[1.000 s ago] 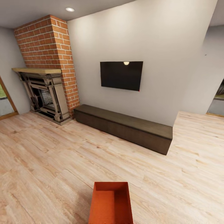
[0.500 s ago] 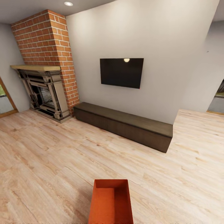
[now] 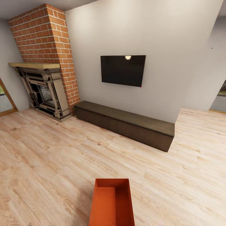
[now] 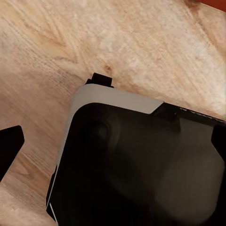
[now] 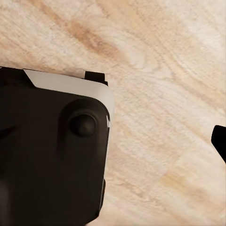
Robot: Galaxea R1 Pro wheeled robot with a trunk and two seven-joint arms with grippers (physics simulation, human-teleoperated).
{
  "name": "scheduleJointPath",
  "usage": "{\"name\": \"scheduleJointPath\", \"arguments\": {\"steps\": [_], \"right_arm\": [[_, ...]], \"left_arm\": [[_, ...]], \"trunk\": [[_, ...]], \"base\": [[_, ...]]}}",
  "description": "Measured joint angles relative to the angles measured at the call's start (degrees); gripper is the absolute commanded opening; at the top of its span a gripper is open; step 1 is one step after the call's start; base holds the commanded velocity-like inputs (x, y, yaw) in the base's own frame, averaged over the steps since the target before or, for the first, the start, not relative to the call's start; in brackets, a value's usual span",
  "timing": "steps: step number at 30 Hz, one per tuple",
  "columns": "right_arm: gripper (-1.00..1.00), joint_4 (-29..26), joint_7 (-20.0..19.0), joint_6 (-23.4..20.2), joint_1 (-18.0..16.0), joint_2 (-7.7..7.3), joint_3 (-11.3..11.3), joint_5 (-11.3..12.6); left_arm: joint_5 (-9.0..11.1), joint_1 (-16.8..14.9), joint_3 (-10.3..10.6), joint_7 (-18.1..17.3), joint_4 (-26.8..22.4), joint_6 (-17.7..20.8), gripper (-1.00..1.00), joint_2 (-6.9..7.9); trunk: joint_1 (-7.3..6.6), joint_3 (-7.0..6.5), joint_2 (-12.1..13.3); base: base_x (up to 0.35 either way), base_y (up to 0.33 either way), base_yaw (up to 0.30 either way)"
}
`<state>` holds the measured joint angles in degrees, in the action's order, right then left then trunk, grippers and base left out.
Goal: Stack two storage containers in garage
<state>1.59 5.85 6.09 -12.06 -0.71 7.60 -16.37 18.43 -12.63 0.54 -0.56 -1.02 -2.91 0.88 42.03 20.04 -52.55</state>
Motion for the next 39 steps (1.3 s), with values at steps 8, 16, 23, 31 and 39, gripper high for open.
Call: {"name": "scheduleJointPath", "arguments": {"steps": [8,16,23,31,39], "right_arm": [[1.0,0.0,0.0,-0.1,0.0,0.02,0.0,0.0],[1.0,0.0,-0.1,-0.2,0.0,-0.06,0.0,0.1],[1.0,0.0,-0.2,-0.2,0.0,-0.16,-0.2,0.2],[1.0,0.0,-0.2,-0.4,0.0,-0.16,-0.2,0.5],[1.0,0.0,-0.2,-0.4,0.0,-0.1,-0.1,0.4]], "left_arm": [[0.0,0.0,0.0,0.0,0.0,0.0,1.0,0.0],[0.0,0.0,0.0,0.0,0.0,0.0,1.0,0.03],[0.0,0.0,0.0,0.0,0.0,0.0,1.0,0.0],[0.0,0.0,0.0,0.0,0.0,0.0,1.0,0.02],[0.0,0.0,0.0,0.0,0.0,0.0,1.0,0.0]], "trunk": [[0.0,0.73,0.0],[0.0,1.46,0.0],[0.0,2.1,0.0],[0.0,2.83,0.0],[0.0,3.56,0.0]], "base": [[0.0,0.0,0.0],[0.0,0.0,0.0],[0.0,0.0,0.0],[0.0,0.0,0.0],[0.0,0.0,0.0]]}}
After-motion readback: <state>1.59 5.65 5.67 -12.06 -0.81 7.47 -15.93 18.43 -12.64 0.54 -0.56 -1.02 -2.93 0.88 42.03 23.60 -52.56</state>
